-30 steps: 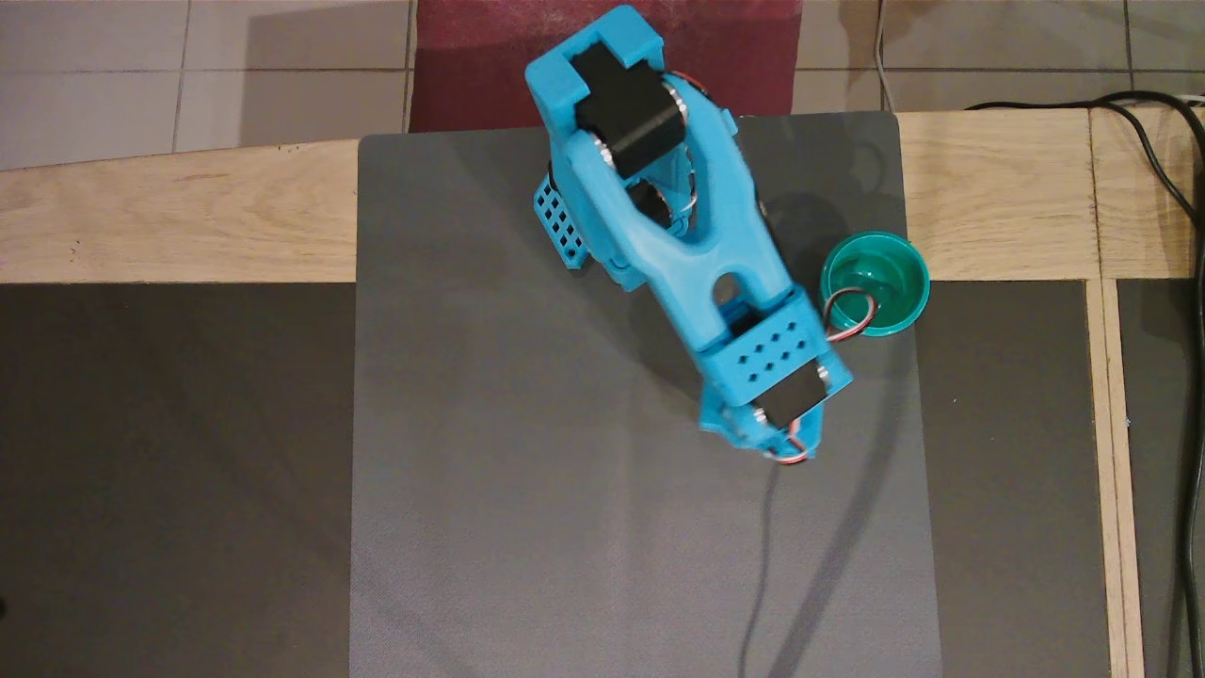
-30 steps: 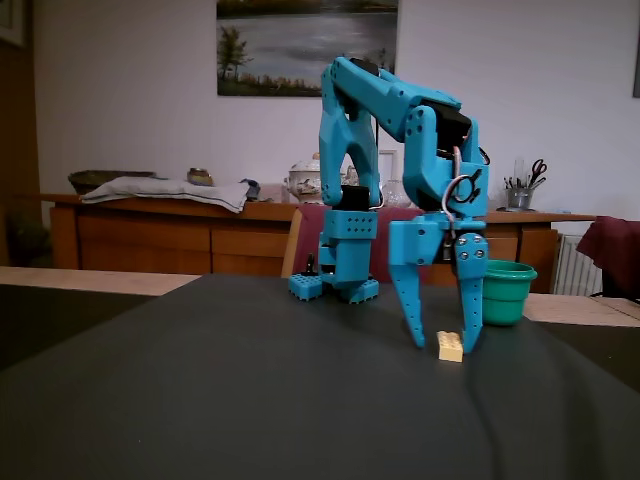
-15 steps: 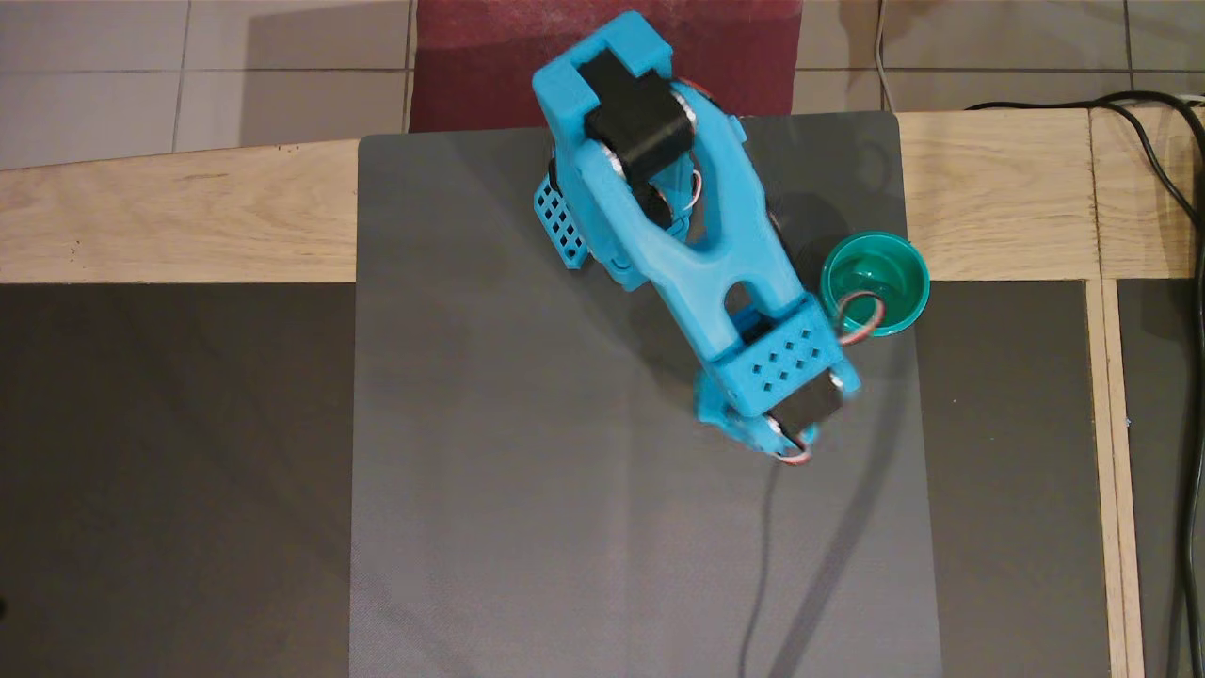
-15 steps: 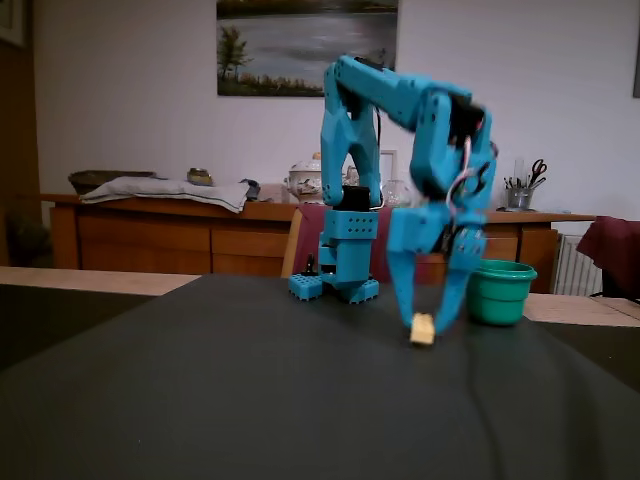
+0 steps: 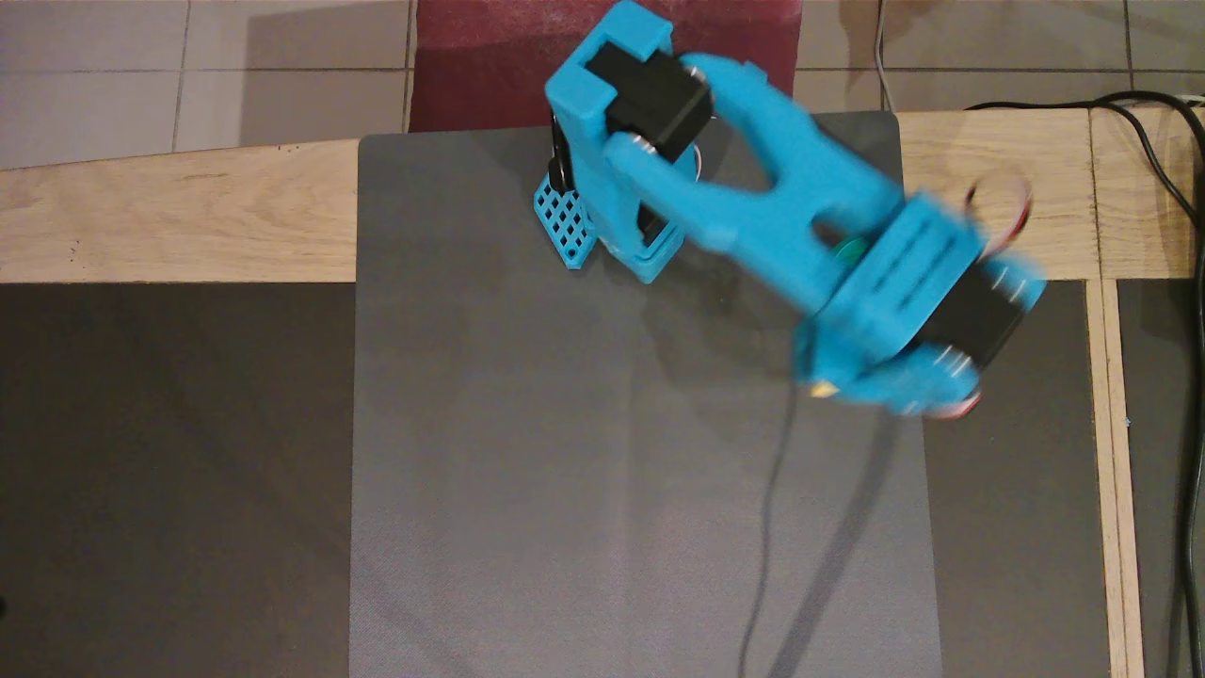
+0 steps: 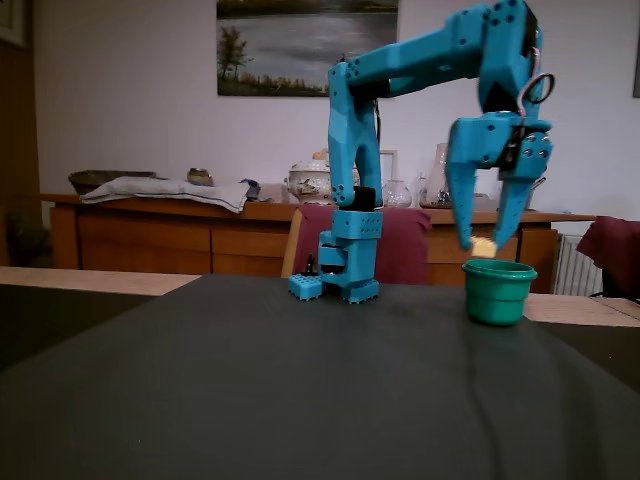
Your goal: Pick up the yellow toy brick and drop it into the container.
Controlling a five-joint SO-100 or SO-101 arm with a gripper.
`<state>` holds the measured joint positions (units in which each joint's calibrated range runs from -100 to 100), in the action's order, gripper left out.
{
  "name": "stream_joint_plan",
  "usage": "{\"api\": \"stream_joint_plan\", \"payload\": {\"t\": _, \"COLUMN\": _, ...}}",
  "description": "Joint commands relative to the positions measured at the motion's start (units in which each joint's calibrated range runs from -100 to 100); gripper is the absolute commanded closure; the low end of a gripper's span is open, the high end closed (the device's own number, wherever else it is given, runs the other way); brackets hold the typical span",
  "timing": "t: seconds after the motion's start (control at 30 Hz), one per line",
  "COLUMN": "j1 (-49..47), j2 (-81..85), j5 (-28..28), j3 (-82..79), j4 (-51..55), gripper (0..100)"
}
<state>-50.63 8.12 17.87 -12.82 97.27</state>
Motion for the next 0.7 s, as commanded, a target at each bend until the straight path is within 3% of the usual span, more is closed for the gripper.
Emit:
{"api": "stream_joint_plan", "payload": {"t": 0.0, "j1": -8.44, "j2": 0.9, "j5": -4.13, "j3": 4.43, "j4": 1.75, "gripper": 100}}
{"api": "stream_joint_plan", "payload": {"t": 0.3, "j1": -16.41, "j2": 0.82, "j5": -7.26, "j3": 3.8, "j4": 1.75, "gripper": 100}}
{"api": "stream_joint_plan", "payload": {"t": 0.67, "j1": -15.4, "j2": -0.19, "j5": -7.05, "j3": 2.99, "j4": -0.29, "gripper": 100}}
